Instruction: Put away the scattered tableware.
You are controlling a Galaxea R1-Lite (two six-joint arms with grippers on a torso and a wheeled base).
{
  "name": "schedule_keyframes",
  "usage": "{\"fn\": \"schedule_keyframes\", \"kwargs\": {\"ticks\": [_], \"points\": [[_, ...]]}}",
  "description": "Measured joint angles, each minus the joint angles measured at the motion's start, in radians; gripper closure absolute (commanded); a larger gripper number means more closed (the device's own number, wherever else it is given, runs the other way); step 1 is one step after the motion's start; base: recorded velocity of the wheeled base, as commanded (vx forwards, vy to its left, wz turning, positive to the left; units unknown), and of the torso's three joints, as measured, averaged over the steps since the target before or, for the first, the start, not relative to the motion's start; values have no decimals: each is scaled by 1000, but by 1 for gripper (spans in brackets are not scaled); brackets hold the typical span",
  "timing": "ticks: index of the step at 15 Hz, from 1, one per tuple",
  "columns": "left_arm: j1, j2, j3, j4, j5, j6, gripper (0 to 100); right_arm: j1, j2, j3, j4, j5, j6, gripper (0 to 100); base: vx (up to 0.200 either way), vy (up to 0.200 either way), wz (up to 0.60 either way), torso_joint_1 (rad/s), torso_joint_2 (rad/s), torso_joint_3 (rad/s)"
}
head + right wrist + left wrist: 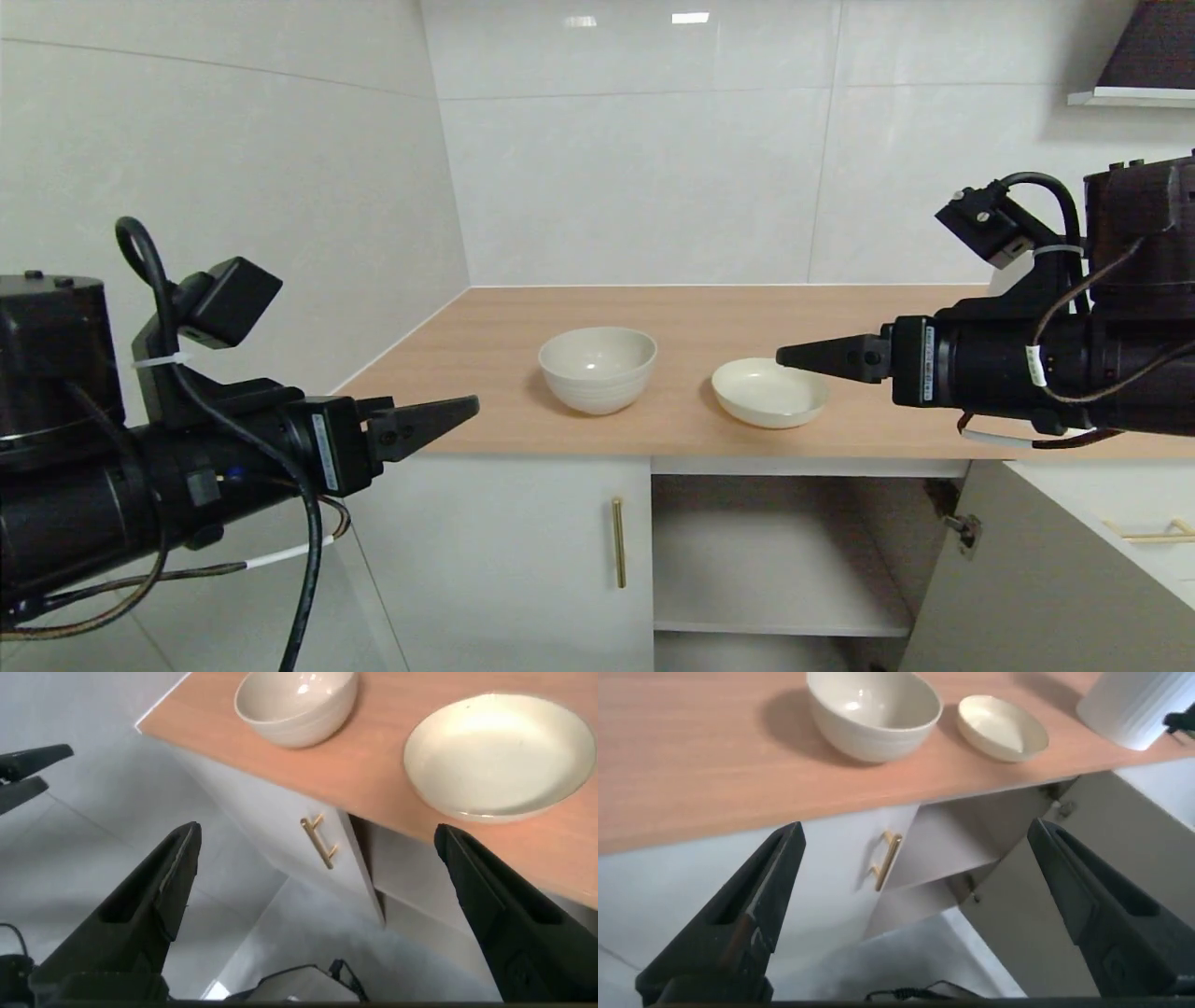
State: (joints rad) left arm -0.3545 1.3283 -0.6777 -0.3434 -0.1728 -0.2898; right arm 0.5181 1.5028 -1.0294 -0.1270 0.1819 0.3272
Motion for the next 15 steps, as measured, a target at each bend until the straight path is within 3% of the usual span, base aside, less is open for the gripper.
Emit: {"fn": "schedule_keyframes", "kwargs": {"ticks": [2, 4, 7, 9, 11, 13, 15], "points": [[-3, 18, -31, 7, 1, -45, 0, -22, 23, -4, -49, 0, -6, 0, 0, 0, 0, 34, -78, -46], [-8, 52, -100, 44, 1, -111, 0, -48, 68, -19, -91, -3, -15, 0, 0, 0, 0, 0, 0, 0], [-6, 133, -268, 197, 7, -139, 0, -106, 144, -109, -5, -16, -14, 0, 0, 0, 0, 0, 0, 0], [0, 207, -418, 325, 21, -164, 0, -131, 189, -172, 58, -88, -12, 0, 0, 0, 0, 0, 0, 0], [0, 296, -529, 452, 45, -226, 0, -139, 244, -217, 61, -234, -10, 0, 0, 0, 0, 0, 0, 0], [-10, 387, -619, 466, 110, -303, 0, -139, 302, -256, 62, -312, 7, 0, 0, 0, 0, 0, 0, 0], [-19, 467, -691, 443, 180, -384, 0, -137, 336, -275, 61, -320, 26, 0, 0, 0, 0, 0, 0, 0]]}}
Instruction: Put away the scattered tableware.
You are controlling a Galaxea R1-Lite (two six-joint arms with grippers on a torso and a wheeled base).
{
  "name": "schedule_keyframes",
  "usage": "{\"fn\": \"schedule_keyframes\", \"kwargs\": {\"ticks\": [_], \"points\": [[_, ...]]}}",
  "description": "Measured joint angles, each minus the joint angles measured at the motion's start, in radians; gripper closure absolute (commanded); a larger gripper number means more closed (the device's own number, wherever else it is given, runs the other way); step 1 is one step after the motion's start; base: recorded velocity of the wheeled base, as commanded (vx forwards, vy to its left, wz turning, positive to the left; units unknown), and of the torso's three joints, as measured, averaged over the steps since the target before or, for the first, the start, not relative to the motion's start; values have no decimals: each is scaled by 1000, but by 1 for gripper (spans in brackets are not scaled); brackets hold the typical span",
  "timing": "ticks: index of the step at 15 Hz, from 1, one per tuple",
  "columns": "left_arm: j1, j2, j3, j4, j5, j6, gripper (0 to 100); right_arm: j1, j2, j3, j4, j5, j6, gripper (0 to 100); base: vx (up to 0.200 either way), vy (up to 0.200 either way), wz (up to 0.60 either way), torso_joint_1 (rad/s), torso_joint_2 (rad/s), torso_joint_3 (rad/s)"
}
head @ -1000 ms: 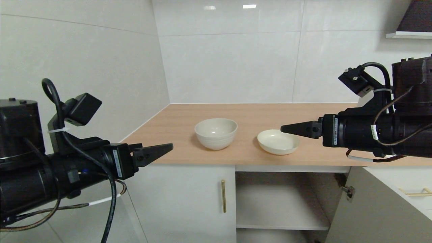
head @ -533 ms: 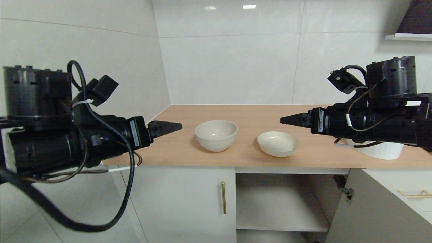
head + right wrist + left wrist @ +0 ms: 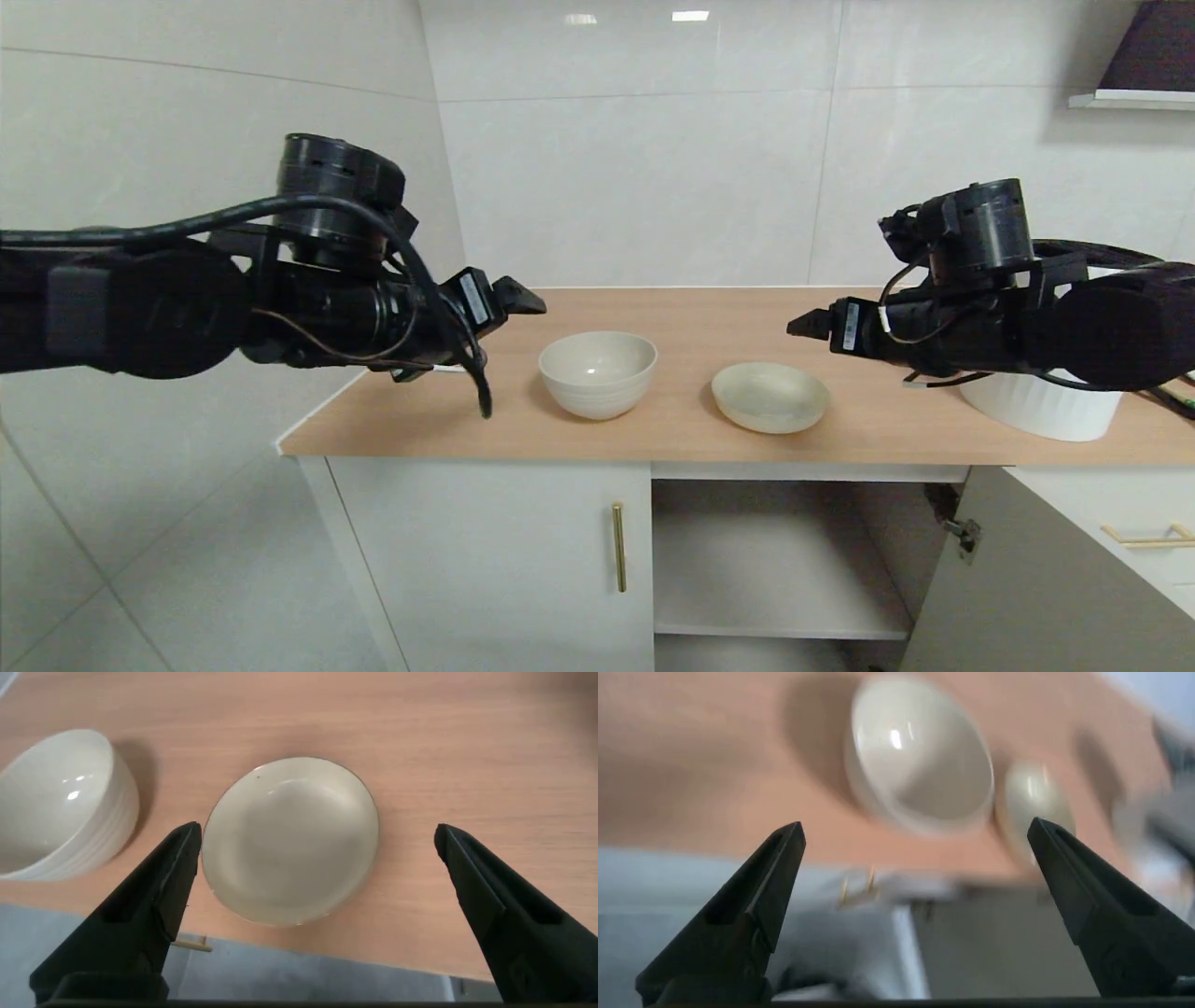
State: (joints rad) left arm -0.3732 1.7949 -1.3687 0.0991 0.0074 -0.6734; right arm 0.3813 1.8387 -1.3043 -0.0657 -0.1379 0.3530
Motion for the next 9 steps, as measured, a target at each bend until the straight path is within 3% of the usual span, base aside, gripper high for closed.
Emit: {"fn": "schedule_keyframes", "kwargs": {"ticks": [2, 9], "points": [[-9, 82, -59, -11, 47, -28, 0, 1, 16, -4, 0, -1, 2, 0, 0, 0, 0, 0, 0, 0], [-45, 297, -109, -125, 118, -34, 0, 0, 27, -2, 0, -2, 4, 0, 0, 0, 0, 0, 0, 0]]}}
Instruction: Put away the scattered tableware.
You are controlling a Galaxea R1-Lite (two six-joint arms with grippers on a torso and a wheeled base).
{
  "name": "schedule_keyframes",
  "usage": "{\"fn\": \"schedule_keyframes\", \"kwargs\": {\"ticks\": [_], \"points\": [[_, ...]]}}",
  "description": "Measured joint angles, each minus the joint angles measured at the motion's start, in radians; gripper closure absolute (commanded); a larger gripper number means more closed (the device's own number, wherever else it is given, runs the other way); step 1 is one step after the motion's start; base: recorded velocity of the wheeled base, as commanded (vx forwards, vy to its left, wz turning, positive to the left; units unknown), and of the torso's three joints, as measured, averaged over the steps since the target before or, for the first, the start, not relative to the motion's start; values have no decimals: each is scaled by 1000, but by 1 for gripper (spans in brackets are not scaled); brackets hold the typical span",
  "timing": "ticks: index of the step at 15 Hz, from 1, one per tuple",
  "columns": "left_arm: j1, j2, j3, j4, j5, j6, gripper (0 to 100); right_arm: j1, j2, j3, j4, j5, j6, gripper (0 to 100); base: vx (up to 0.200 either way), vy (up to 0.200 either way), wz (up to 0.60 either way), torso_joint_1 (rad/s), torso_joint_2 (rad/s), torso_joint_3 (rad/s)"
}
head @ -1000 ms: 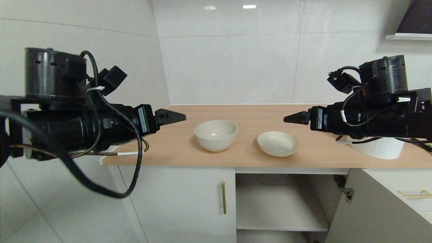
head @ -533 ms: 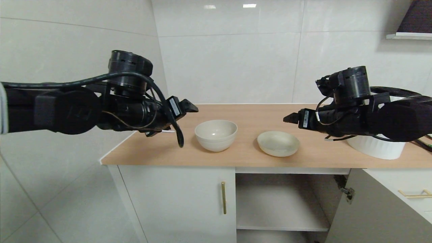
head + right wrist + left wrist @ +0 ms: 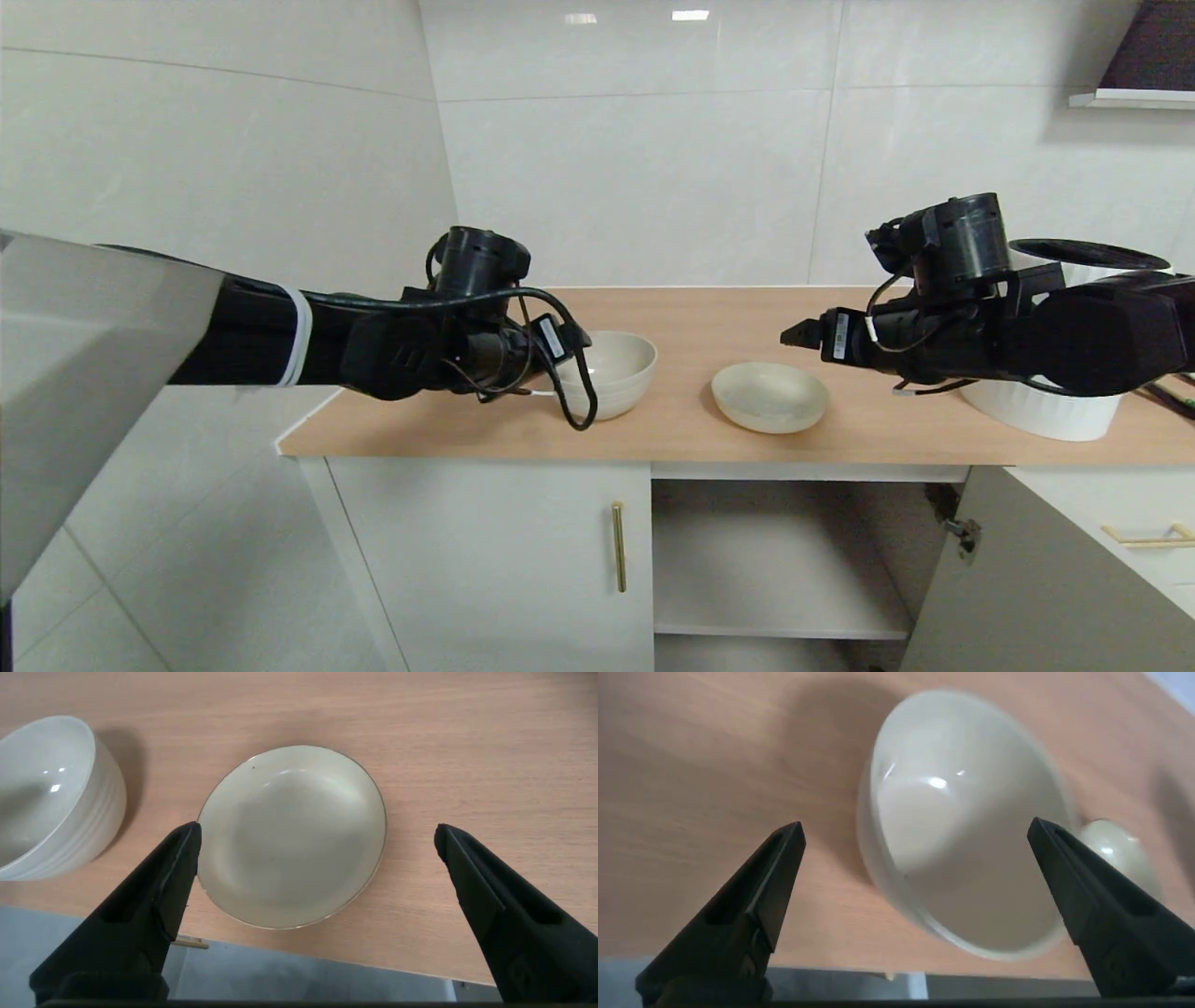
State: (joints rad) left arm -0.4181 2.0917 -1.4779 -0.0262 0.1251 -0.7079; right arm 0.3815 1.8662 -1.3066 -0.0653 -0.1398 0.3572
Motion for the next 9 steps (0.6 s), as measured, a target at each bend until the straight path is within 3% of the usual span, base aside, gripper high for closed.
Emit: {"fn": "schedule_keyframes", "kwargs": {"ticks": [3, 4, 9], "points": [[0, 32, -1, -2, 0, 0, 0, 0, -1, 0, 0, 0, 0, 0, 0, 0, 0, 0, 0, 0], [0, 38, -1, -1, 0, 0, 100, 0, -1, 0, 0, 0, 0, 0, 0, 0, 0, 0, 0, 0], [1, 20, 6, 7, 0, -1, 100, 0, -1, 0, 4, 1, -1, 0, 0, 0, 0, 0, 0, 0]]}}
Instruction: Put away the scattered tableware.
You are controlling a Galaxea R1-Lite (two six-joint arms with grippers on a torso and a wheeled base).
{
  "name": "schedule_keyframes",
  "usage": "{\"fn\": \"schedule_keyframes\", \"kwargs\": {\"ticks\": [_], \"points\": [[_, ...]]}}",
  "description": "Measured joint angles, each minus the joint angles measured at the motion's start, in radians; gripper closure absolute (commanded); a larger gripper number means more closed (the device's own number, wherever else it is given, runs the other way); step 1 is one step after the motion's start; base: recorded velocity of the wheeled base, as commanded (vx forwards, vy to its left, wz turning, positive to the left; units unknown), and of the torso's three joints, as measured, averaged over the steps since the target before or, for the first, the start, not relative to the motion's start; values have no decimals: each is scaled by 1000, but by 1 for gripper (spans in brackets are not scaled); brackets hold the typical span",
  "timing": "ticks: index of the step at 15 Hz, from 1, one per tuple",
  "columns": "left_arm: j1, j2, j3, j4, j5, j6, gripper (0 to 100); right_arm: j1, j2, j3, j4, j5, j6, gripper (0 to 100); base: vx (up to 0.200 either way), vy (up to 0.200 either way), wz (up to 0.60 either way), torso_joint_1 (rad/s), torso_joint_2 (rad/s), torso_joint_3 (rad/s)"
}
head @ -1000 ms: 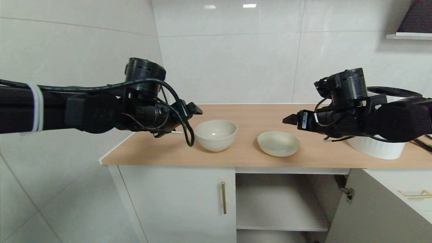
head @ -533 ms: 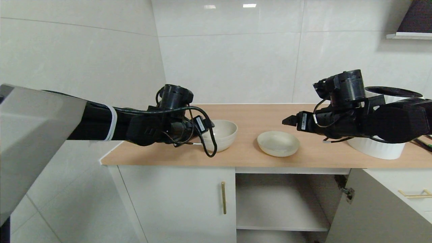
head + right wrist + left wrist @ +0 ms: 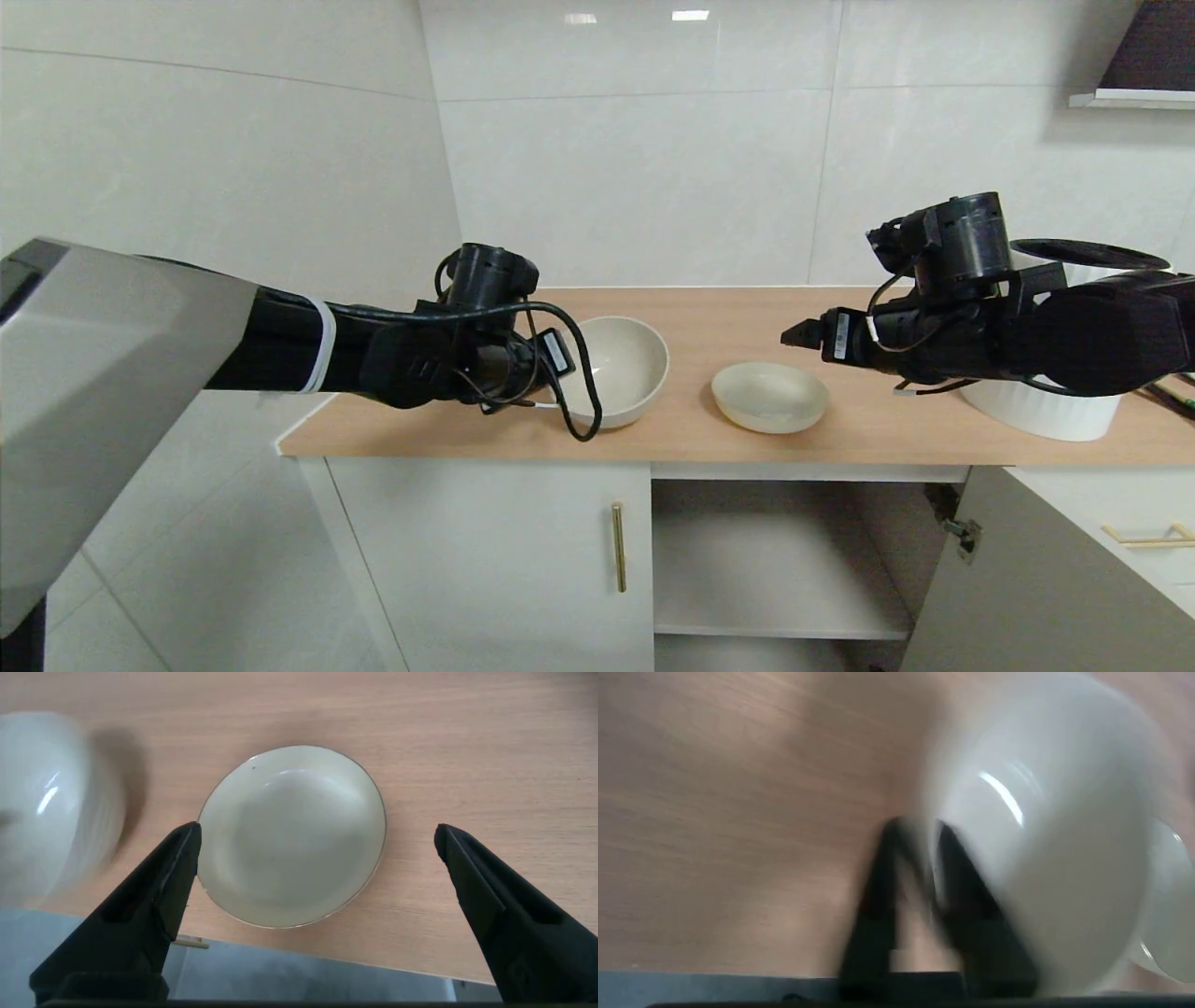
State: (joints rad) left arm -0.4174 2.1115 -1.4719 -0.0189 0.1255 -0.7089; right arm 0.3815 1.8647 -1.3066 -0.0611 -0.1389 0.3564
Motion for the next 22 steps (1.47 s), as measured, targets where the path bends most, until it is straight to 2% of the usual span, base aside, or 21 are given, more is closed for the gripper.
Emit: {"fn": "schedule_keyframes", "kwargs": {"ticks": [3, 4, 6, 8, 11, 17, 18, 22], "points": [[-1, -50, 31, 0, -1, 3, 100, 0, 2, -2, 18, -1, -1, 0, 0, 0, 0, 0, 0, 0], [-1, -81, 56, -2, -5, 13, 100, -1, 6, -7, 44, -6, -1, 0, 0, 0, 0, 0, 0, 0], [-1, -144, 119, -6, -33, 59, 100, -3, 24, -34, 111, -51, -2, 0, 0, 0, 0, 0, 0, 0], [-1, -199, 163, -10, -74, 80, 100, -3, 59, -69, 156, -121, -3, 0, 0, 0, 0, 0, 0, 0], [-1, -271, 212, -10, -127, 85, 100, -3, 116, -98, 166, -175, -4, 0, 0, 0, 0, 0, 0, 0], [-3, -340, 244, -10, -130, 85, 100, -6, 187, -123, 164, -186, -4, 0, 0, 0, 0, 0, 0, 0], [-3, -346, 247, -10, -130, 85, 100, -6, 197, -127, 164, -188, -4, 100, 0, 0, 0, 0, 0, 0], [-5, -360, 250, -10, -130, 85, 100, -6, 220, -136, 164, -187, -1, 100, 0, 0, 0, 0, 0, 0]]}}
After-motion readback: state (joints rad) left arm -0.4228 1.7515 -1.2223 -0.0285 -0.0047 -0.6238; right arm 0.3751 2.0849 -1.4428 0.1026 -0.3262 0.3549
